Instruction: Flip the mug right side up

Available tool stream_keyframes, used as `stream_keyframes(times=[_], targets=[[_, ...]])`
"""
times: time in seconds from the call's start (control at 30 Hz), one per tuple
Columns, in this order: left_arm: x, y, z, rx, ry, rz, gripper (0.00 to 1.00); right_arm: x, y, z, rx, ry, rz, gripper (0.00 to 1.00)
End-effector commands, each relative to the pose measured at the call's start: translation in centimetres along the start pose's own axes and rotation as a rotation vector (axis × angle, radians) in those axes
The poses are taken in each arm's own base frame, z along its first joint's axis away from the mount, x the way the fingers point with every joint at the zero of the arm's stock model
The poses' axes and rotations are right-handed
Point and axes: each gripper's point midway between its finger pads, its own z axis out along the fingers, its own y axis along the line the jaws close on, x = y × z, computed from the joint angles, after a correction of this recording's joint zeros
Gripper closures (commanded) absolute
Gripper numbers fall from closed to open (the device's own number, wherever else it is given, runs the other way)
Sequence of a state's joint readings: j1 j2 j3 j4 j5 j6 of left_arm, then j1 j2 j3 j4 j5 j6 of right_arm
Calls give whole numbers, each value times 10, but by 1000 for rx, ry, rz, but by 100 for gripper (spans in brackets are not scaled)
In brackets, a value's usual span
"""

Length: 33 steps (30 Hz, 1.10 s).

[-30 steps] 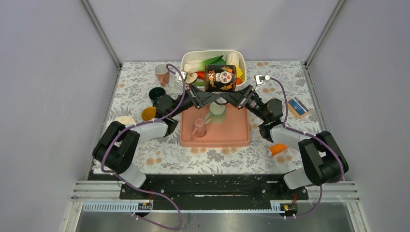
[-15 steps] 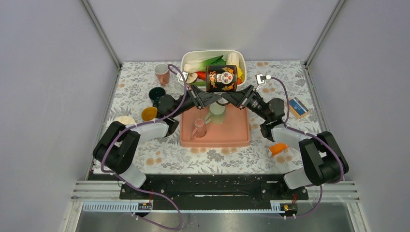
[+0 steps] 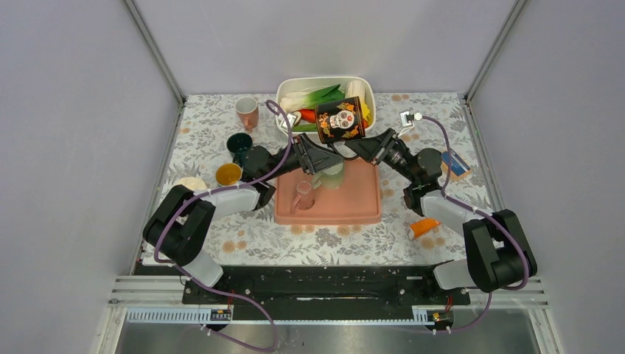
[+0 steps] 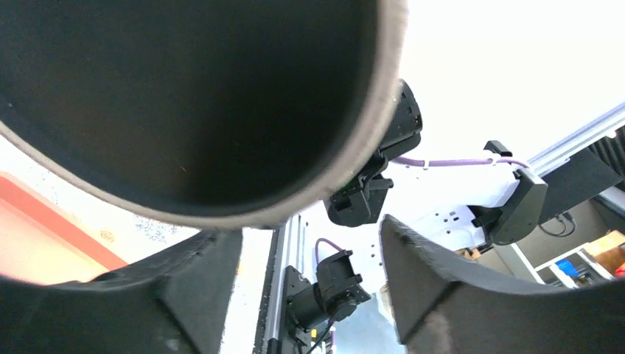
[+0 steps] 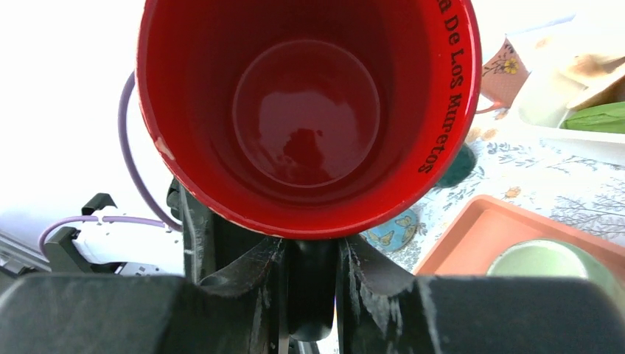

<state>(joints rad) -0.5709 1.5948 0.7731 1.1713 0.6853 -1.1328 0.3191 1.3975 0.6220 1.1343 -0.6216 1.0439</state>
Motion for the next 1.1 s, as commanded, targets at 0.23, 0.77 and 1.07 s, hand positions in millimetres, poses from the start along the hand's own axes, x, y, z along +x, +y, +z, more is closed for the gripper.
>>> stream_keyframes(times=[0.23, 0.77, 1.07], targets=[[-5, -31, 4, 111, 14, 99, 1, -75, 48, -14, -45, -195, -364, 100], [-64, -6, -2, -128, 81, 327, 1, -149, 9, -67, 431, -273, -794, 100], [-133, 13, -67, -546, 97, 649, 1, -173, -22, -95, 695, -231, -983, 100]])
